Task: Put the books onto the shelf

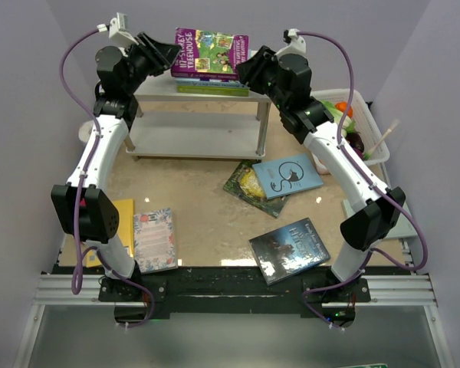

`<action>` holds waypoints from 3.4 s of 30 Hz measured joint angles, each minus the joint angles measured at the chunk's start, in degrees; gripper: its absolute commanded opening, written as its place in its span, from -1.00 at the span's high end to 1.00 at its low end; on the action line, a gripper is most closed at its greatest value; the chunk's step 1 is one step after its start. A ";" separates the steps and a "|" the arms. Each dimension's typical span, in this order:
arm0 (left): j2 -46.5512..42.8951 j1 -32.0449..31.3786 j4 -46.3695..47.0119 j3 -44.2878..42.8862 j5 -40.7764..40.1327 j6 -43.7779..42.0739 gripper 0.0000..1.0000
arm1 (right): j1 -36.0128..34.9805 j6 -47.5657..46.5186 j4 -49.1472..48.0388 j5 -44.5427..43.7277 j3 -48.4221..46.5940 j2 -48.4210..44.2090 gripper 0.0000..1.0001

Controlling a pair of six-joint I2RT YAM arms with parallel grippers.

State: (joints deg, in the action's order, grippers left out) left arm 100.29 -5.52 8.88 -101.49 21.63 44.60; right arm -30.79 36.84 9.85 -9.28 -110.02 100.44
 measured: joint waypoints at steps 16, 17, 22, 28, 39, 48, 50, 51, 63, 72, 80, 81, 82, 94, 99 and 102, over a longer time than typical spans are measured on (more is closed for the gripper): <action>0.70 -0.42 0.57 -0.04 0.22 0.90 0.03 | 0.07 -0.24 -0.02 -0.02 0.74 -0.90 0.04; 0.70 -0.44 0.57 -0.04 0.24 0.92 0.04 | 0.07 -0.26 -0.02 -0.02 0.76 -0.96 0.04; 0.70 -0.55 0.74 -0.04 0.46 1.16 0.02 | 0.07 -0.46 0.02 -0.09 0.81 -1.25 0.03; 0.70 -0.63 0.85 -0.04 0.66 1.20 -0.59 | 0.07 -0.46 0.02 -0.09 0.81 -1.29 -0.04; -2.43 7.28 -1.25 1.29 -2.29 3.80 -1.00 | 1.97 -0.44 2.58 -3.02 2.21 -6.21 -0.24; -28.50 9.64 -9.55 28.55 -17.20 7.08 -1.00 | 4.52 -0.11 -3.06 -6.38 40.65 -38.03 -0.20; -35.89 3.93 -10.75 35.85 -21.42 6.88 -1.00 | 4.42 0.22 -3.78 -6.05 49.99 -44.57 -0.17; -38.77 0.57 -11.10 38.73 -22.60 6.82 -1.00 | 4.37 0.44 -3.74 -5.77 53.88 -46.95 -0.16; -45.66 -28.70 -10.14 81.79 -23.69 13.07 -0.98 | 4.22 7.72 2.08 0.22 82.86 -52.26 -0.32; -49.77 -32.59 0.44 88.56 -18.36 16.96 -0.94 | 4.17 23.96 -9.18 4.28 99.95 -62.49 -0.27; -40.89 -40.83 5.55 88.56 -17.27 17.35 -0.98 | 4.17 20.44 10.36 -4.68 82.66 -61.75 -0.24; -38.97 -42.47 6.05 88.54 -17.38 17.38 -1.00 | 4.17 20.28 12.04 -5.53 82.12 -62.51 -0.23; -37.35 -43.91 7.02 88.54 -17.33 17.62 -1.00 | 4.17 20.00 14.93 -6.84 81.22 -63.14 -0.22; -22.36 -50.40 9.99 78.20 -18.64 14.78 -1.00 | 3.52 19.65 33.92 -11.34 76.04 -49.16 -0.15; -15.39 -51.19 13.07 73.53 -17.94 14.34 -0.99 | 3.52 20.59 36.50 -14.34 72.28 -35.30 -0.15; -11.72 -51.41 15.30 71.04 -16.26 14.29 -0.98 | 3.39 20.94 37.11 -14.53 71.12 -30.34 -0.15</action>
State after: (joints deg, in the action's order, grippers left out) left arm 88.58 -56.93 24.18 -30.46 5.37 58.89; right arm -27.40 57.78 46.96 -23.81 -38.89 70.11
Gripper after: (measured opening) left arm 0.993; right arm 0.574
